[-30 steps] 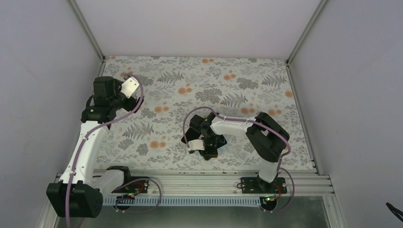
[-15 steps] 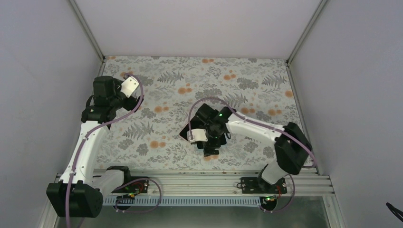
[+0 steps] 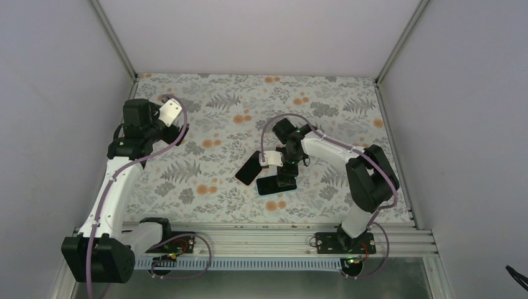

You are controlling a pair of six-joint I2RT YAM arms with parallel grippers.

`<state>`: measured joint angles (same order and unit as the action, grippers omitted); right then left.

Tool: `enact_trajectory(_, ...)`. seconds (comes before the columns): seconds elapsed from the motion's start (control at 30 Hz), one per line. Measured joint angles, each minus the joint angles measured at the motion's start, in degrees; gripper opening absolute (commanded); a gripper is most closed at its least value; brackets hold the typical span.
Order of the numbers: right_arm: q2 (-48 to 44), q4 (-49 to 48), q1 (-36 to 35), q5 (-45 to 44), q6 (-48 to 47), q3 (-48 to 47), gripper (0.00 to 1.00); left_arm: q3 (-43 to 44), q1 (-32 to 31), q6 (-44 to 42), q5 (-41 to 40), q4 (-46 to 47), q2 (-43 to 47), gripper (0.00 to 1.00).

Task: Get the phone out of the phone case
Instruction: Pick up the phone at the center of the board.

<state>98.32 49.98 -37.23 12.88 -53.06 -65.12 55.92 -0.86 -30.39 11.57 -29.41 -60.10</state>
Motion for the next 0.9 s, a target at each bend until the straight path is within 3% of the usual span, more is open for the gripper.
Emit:
enact_trajectory(0.33, 6.9, 4.6, 2.2, 3.3, -3.5, -2.6, 1.00, 0.0, 0.0, 0.2, -0.4, 0.1, -0.4, 1.00)
enact_trajectory(0.63, 4.9, 1.9, 2.1, 2.8, -3.7, 1.6, 1.00, -0.8, 0.0, 0.4, -0.4, 0.3, -2.3, 1.00)
enact_trajectory(0.73, 2.3, -2.6, 1.7, 0.4, -3.3, 5.4, 0.94, -1.4, 0.0, 0.4, -0.5, 0.3, -3.1, 1.00)
enact_trajectory(0.9, -0.8, -9.0, 0.4, -3.7, -2.4, 10.1, 0.73, -1.5, 0.0, -0.1, 0.0, 0.3, -4.5, 1.00)
